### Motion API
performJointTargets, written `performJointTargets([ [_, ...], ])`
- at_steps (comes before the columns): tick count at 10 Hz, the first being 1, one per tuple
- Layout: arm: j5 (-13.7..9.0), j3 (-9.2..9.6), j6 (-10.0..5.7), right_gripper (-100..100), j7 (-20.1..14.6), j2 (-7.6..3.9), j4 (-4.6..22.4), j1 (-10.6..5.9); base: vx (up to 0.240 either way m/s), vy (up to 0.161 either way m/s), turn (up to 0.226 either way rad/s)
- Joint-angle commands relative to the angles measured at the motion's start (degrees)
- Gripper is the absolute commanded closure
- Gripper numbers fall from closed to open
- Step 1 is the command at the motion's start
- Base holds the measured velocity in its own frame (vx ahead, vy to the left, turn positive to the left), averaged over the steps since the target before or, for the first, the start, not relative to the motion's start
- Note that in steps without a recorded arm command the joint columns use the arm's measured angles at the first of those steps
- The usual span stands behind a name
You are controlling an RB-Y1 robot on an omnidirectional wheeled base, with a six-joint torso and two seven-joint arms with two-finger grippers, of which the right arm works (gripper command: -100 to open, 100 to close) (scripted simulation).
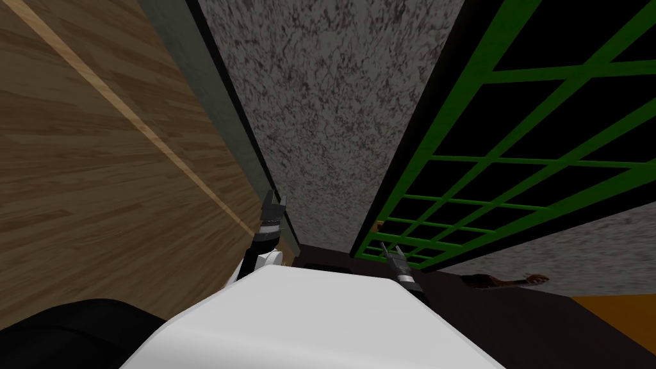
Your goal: Pull the door open
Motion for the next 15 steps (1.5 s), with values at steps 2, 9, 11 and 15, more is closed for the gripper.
performJointTargets([
  [2, 0.9, -0.64, -0.81, -100, 3.15, -0.56, -0.63, 1.54, -0.022, 0.048, -0.044],
  [9, 0.56, -1.28, 0.26, -100, 4.53, -0.39, 0.65, -0.35, 0.122, -0.005, 0.023],
  [11, 0.42, -1.43, 0.76, -100, 4.76, -0.28, 0.76, -0.84, 0.197, -0.039, 0.031],
  [15, 0.48, -1.35, 0.67, 100, 4.63, -0.25, 0.44, -0.52, -0.001, 0.001, 0.002],
])
